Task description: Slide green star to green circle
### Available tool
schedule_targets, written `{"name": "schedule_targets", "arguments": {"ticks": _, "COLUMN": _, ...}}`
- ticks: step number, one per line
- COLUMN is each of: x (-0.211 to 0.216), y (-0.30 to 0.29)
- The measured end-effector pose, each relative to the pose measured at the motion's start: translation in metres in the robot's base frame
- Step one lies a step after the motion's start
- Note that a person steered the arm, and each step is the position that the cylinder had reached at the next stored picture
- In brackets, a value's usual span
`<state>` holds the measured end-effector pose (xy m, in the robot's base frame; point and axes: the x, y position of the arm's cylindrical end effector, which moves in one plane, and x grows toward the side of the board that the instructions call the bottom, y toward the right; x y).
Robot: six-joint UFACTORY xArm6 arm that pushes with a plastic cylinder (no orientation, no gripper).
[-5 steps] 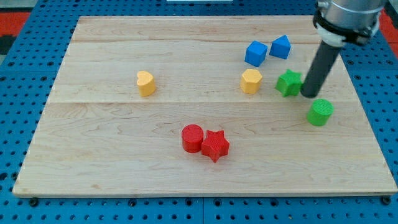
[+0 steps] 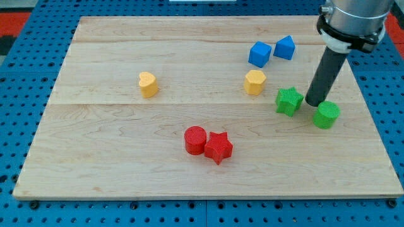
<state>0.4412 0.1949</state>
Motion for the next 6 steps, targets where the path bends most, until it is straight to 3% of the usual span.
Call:
{"name": "schedule_targets", "arguments": {"ticks": 1, "x": -0.045, "y": -0.007}}
{"name": "schedule_targets", "arguments": {"ticks": 3, "x": -0.025, "y": -0.072}}
{"name": "schedule_targets", "arguments": {"ticks": 4, "x": 0.012, "y": -0.066}}
{"name": "schedule_targets", "arguments": {"ticks": 6, "x": -0.027, "y": -0.032}}
